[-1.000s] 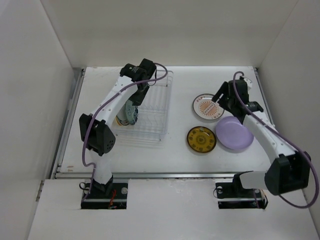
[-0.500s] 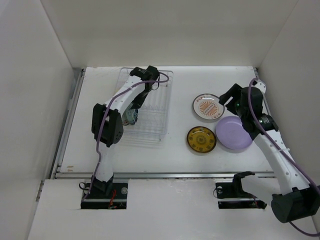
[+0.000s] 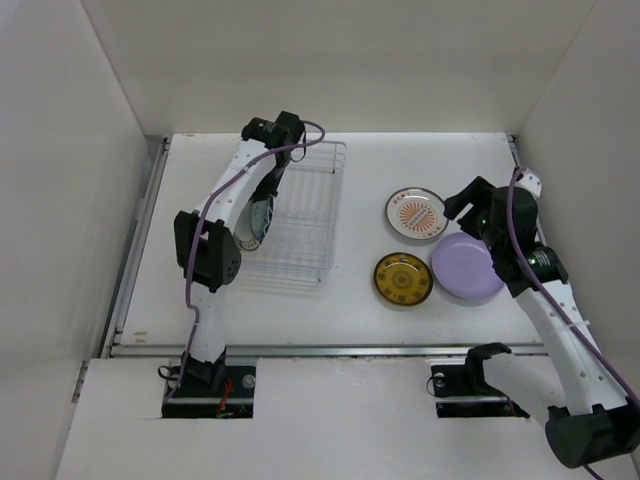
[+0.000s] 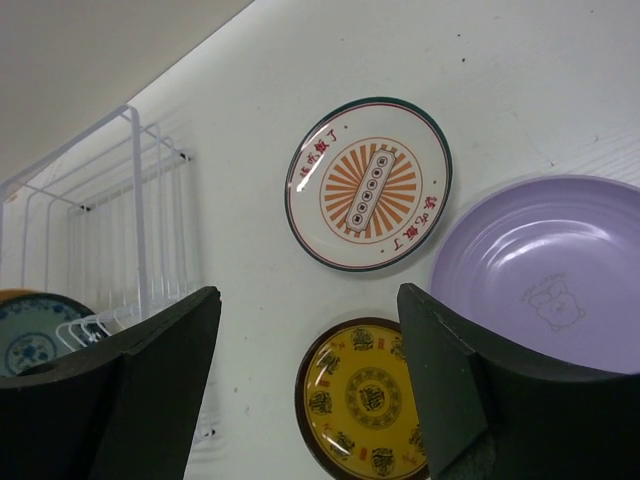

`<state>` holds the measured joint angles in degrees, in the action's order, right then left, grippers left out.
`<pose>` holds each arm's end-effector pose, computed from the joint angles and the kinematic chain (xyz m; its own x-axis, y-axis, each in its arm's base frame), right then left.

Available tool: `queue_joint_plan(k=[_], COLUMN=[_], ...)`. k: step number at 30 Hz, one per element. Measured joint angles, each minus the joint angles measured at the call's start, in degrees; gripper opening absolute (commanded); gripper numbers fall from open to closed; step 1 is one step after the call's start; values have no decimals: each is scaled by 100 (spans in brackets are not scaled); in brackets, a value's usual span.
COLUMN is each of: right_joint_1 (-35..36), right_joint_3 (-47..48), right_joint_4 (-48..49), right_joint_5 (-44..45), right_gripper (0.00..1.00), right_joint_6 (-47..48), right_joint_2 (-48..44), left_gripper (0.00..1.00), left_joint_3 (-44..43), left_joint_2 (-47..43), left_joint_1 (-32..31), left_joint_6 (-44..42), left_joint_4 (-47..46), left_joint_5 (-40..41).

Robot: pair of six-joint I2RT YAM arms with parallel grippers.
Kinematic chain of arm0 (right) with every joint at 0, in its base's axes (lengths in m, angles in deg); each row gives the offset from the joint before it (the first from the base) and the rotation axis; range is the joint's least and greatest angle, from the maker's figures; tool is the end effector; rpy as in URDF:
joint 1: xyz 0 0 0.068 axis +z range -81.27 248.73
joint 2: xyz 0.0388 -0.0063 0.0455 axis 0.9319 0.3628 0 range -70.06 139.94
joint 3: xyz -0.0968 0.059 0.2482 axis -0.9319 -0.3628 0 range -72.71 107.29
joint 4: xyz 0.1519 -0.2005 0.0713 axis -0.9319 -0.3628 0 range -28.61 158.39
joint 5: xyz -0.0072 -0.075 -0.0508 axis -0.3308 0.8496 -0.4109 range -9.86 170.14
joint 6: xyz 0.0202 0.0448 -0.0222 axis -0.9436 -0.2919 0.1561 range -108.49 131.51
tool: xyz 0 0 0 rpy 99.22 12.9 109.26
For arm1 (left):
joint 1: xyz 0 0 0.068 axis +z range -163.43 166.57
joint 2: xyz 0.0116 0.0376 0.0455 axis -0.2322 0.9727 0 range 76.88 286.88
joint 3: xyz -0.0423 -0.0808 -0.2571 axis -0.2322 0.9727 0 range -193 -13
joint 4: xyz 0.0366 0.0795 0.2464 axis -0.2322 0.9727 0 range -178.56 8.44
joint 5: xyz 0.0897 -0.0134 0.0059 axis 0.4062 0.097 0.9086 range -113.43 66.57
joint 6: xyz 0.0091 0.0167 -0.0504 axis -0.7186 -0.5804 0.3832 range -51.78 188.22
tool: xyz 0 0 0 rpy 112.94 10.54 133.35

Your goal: Unload the plates from the dish rack

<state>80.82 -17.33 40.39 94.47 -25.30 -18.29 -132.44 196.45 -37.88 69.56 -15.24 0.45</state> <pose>0.1935 0.0324 0.3514 -0.3127 0.5268 -0.7904 0.2560 0.8481 0.4639 0.3936 -0.1631 0.3004 -0.8787 0.3762 -0.2938 0.2531 0.8891 0.3813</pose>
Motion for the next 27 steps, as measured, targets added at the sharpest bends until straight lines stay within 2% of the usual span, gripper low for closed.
queue_joint_plan(k=[4,5,7,11,14,18,22,26,27], right_joint_1=[0,0,0,90,339,619,916,1276,1342], right_joint_3=[0,0,-2,-9,-79,-201,-201,-201,-201], right_joint_4=[17,31,153,636,1209,1926,2570,2962,3010], right_joint_5=[-306,-503,-1003,-2079,-2649,-3200,-3560,-3740,-3764], right_gripper=[77,82,98,100,100,99,92,82,65], right_joint_6=[205,273,389,507,431,142,-90,-214,-245], right_joint_2=[-55,-55,-33,166,501,1027,1576,1937,2000], left_gripper=[0,0,0,0,0,0,0,0,0], left_joint_3=[-831,-944,-1025,-1198,-1263,-1272,-1180,-1043,-1038], left_joint_2=[-208,-354,-758,-1572,-1934,-1864,-1353,-997,-968], left_joint_1=[33,11,-83,-339,-363,-308,-319,-343,-343], left_joint_6=[-72,-111,-140,-157,-157,-208,-433,-597,-632], left_joint_4=[125,94,-9,-205,-319,-234,-85,79,114], left_joint_5=[13,33,-98,-481,-1196,-2717,-4378,-5342,-5480])
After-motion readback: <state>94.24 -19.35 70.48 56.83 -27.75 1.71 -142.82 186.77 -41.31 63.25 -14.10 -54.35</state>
